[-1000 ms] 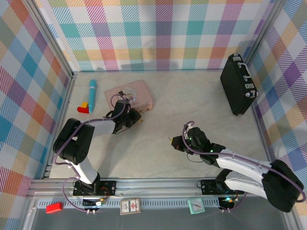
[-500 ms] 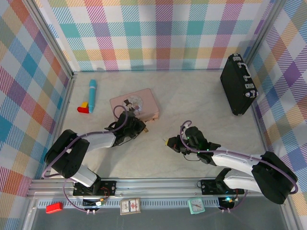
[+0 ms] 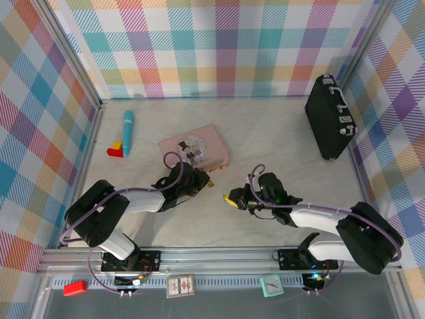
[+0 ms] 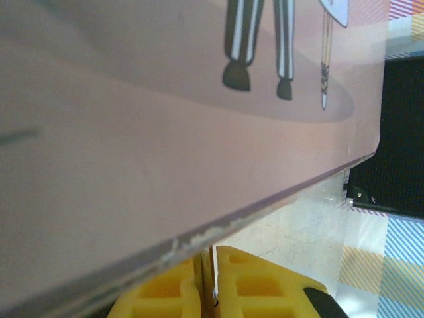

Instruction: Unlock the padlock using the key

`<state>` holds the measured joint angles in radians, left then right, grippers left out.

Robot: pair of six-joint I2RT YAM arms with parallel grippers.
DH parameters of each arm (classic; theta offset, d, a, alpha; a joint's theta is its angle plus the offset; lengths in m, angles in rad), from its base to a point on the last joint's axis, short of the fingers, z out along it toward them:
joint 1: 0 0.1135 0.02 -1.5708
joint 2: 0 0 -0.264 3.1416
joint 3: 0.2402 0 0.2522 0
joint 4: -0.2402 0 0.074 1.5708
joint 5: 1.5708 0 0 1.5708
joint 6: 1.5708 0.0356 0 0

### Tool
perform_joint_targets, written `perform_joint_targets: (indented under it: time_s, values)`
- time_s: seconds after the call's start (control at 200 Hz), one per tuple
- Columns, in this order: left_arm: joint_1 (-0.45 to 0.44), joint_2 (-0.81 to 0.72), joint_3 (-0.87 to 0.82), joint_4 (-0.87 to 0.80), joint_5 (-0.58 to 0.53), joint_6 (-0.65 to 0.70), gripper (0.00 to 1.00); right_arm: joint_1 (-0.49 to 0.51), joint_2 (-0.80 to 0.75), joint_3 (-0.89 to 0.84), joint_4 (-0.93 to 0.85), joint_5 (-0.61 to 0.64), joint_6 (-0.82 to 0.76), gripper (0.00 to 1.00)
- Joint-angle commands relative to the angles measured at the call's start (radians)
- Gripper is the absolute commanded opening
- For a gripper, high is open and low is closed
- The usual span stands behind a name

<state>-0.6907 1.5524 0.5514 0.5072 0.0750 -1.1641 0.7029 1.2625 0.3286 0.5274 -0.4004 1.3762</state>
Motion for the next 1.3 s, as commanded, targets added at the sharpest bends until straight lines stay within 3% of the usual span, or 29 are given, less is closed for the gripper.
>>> perform_joint_targets:
  time_s: [0.0, 0.72, 1.295]
  values:
    - [-0.046, 0.029, 0.019, 0.147, 0.094, -0.087, 0.00, -0.052, 0.047, -0.002, 0.096, -0.107, 0.076, 0.00]
    - [-0.093, 0.137, 0.041, 0.293, 0.081, -0.164, 0.00, -0.086, 0.283, -0.033, 0.423, -0.166, 0.218, 0.00]
    - [-0.099, 0.156, 0.042, 0.325, 0.080, -0.180, 0.00, -0.144, 0.286, -0.032, 0.438, -0.179, 0.242, 0.00]
